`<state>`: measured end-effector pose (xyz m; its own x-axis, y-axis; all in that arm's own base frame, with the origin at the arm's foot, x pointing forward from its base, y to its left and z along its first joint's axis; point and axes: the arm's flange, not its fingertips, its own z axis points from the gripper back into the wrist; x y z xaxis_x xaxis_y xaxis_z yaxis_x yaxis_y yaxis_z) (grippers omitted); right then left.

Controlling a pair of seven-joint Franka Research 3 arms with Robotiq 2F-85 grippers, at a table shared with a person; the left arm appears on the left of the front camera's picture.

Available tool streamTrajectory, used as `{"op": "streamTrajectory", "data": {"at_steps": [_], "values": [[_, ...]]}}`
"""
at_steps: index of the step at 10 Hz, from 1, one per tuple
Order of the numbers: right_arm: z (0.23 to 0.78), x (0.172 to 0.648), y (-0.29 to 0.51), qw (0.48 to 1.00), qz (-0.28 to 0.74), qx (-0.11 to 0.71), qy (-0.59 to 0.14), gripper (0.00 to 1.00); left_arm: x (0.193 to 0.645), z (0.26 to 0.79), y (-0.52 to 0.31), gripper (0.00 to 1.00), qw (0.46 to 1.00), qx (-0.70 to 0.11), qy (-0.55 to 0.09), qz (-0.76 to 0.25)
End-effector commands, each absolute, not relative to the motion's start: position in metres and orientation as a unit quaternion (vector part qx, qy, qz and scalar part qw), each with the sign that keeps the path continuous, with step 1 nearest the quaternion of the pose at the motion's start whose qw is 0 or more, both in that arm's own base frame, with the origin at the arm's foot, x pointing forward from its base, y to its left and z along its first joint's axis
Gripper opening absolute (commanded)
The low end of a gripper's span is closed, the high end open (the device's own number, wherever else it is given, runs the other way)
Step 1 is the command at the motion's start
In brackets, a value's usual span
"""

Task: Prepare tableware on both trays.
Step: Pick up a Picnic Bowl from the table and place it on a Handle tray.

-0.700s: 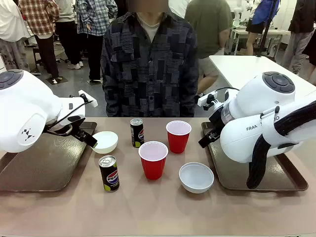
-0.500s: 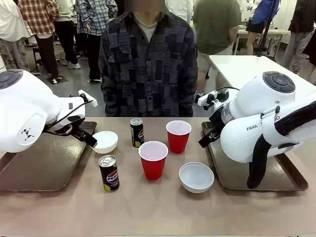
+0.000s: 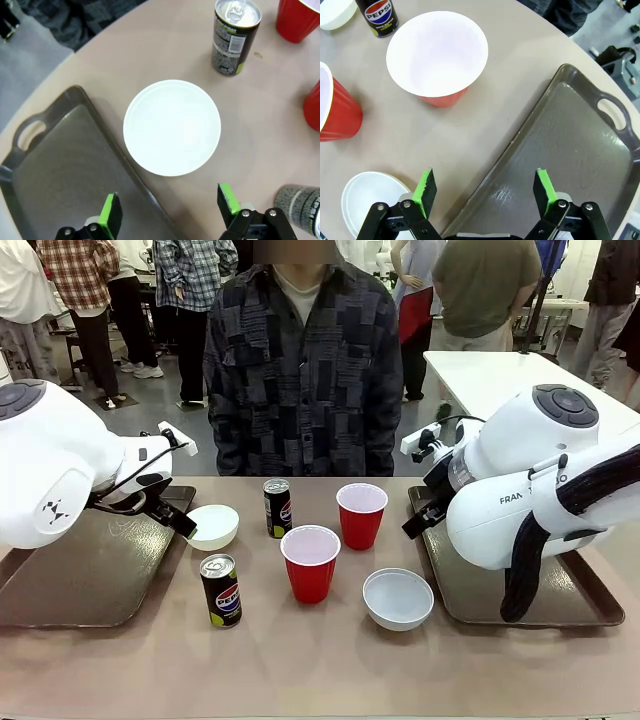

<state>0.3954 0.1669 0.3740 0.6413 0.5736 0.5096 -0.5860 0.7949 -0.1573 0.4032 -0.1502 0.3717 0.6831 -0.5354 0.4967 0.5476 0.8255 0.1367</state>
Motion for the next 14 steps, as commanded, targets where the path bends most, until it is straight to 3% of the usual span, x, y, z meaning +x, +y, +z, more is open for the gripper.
{"op": "streamTrajectory", "data": {"at_steps": [1, 9, 14], "values": [[0.374, 0.395, 0.167, 0.906, 0.320, 0.011, -0.277, 1.00, 0.403, 0.372, -0.150, 1.00, 0.917, -0.011, -0.267, -0.295], [0.386, 0.381, 0.165, 0.899, 0.345, 0.009, -0.270, 1.00, 0.403, 0.372, -0.150, 1.00, 0.917, -0.011, -0.267, -0.295], [0.465, 0.257, 0.139, 0.917, 0.325, -0.048, -0.226, 1.00, 0.286, 0.452, -0.114, 1.00, 0.914, -0.047, -0.172, -0.364]]}}
